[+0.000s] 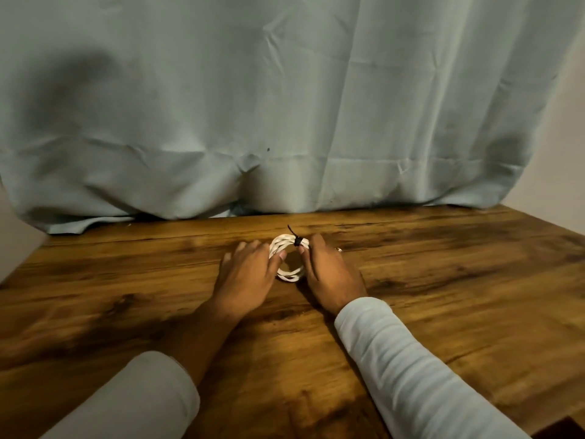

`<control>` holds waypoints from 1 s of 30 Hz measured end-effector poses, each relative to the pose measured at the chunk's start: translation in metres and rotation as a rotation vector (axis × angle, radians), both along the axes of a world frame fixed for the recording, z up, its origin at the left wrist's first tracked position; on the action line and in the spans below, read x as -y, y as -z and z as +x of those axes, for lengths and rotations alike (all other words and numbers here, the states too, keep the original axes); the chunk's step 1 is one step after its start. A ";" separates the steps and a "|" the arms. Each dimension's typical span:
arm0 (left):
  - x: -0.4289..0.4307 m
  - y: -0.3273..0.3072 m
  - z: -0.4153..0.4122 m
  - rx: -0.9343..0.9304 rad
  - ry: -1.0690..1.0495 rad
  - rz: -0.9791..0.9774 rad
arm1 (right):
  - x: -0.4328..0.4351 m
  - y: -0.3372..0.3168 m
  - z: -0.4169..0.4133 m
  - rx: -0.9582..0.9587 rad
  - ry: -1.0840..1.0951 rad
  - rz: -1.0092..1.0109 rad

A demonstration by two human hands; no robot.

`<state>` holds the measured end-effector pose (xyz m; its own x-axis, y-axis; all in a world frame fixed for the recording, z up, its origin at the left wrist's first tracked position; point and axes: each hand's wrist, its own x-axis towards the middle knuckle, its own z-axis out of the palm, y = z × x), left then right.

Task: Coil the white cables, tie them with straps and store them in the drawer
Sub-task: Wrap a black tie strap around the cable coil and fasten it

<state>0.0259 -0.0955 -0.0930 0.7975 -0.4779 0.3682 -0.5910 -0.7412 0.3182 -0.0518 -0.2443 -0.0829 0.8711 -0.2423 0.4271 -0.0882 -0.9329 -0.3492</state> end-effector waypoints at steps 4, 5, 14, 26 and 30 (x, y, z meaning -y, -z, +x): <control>0.000 0.000 0.001 0.050 -0.079 0.014 | -0.002 0.000 0.000 -0.019 0.003 -0.010; 0.000 0.001 0.002 0.053 -0.093 0.012 | -0.002 0.002 0.000 -0.041 0.017 -0.001; 0.005 -0.002 -0.005 0.150 -0.112 -0.012 | -0.004 0.001 -0.001 -0.026 0.073 0.006; 0.009 0.001 -0.002 0.123 -0.182 0.045 | -0.017 0.002 0.005 -0.029 -0.021 0.034; 0.009 0.002 -0.002 0.097 -0.159 0.048 | -0.018 0.001 0.007 -0.040 0.067 -0.118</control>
<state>0.0242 -0.1049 -0.0949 0.8260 -0.3679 0.4271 -0.4919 -0.8404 0.2274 -0.0448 -0.2265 -0.0842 0.8715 -0.2510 0.4213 -0.1638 -0.9587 -0.2323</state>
